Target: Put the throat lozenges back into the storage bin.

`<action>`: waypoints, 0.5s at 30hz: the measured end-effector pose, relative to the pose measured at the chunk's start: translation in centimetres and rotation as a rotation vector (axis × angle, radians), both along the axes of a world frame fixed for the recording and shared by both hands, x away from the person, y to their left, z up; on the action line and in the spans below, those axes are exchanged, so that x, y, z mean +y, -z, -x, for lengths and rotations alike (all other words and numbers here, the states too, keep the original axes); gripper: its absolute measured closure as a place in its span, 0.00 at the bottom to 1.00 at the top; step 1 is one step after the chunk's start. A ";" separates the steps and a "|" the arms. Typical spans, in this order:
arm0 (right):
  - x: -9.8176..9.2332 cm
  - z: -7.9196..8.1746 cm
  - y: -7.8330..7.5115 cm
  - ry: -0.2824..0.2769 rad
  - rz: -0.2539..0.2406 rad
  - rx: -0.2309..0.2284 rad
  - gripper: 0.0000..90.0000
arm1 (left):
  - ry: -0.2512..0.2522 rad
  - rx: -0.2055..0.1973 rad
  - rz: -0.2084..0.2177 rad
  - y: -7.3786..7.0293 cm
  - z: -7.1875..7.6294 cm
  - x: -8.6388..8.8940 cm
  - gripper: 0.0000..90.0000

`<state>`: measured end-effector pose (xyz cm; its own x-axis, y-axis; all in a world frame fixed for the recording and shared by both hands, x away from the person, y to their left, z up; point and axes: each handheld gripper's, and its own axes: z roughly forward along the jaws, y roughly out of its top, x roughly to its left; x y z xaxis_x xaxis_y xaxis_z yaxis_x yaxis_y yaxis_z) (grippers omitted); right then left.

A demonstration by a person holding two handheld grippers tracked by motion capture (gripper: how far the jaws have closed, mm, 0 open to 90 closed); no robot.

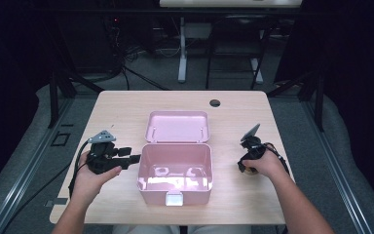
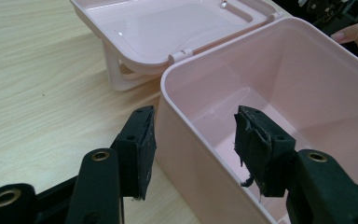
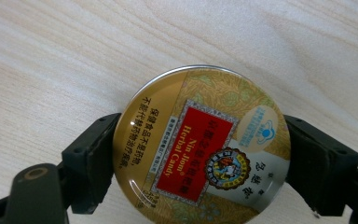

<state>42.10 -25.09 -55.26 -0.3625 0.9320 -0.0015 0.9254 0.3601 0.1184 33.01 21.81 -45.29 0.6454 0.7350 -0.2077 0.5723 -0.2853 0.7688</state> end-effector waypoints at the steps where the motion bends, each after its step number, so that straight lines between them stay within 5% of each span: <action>1: 0.0 0.0 0.0 0.000 -0.002 -0.004 0.20 | 0.000 0.000 -0.001 0.0 0.0 0.0 0.53; 15: 0.2 -0.3 0.0 0.001 0.008 0.016 0.20 | -0.003 -0.003 0.005 -0.1 0.0 0.2 0.53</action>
<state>42.44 -24.88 -55.31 -0.3617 0.9323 -0.0029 0.9274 0.3601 0.1010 33.03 22.02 -45.23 0.6438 0.7361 -0.2092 0.5708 -0.2799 0.7719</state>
